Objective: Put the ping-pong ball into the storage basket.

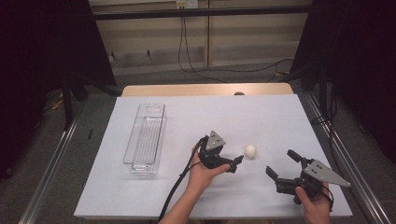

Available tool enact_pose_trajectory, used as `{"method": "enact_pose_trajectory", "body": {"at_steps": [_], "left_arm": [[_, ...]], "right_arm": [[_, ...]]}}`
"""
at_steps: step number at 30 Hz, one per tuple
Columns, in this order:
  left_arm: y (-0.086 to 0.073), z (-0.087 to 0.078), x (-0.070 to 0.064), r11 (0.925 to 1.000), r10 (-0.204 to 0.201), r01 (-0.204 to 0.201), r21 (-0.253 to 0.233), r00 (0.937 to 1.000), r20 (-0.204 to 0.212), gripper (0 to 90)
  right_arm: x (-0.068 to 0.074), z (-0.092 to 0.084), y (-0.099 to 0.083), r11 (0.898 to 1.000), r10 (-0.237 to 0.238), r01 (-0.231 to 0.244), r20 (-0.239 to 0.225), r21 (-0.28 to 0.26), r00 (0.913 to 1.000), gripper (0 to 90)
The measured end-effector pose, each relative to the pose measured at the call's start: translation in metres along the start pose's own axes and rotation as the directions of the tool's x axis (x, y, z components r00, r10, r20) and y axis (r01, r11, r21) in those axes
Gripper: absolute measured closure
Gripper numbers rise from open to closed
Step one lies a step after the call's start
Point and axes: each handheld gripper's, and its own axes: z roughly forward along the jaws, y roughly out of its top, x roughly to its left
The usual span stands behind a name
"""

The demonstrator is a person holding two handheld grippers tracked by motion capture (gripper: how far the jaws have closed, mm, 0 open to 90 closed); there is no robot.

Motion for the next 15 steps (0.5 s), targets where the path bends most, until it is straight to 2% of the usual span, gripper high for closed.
{"method": "enact_pose_trajectory", "body": {"at_steps": [7,9,15], "left_arm": [[0.0004,0.0012,0.0009,1.0000,0.006,-0.006,-0.002,1.0000,-0.003,2.7],[0.0003,0.0022,0.0006,0.9999,-0.006,0.006,-0.015,1.0000,-0.001,2.7],[-0.0002,0.0041,0.0009,1.0000,0.005,-0.005,-0.007,1.0000,0.002,2.8]], "right_arm": [[0.0005,0.0002,0.0000,1.000,0.002,-0.002,-0.001,0.005,1.0000,0.4],[0.0006,0.0003,-0.0001,1.000,0.002,-0.002,-0.002,0.005,1.0000,0.4],[0.0002,0.0000,-0.0001,1.000,0.003,-0.003,0.001,0.004,1.0000,0.3]]}}
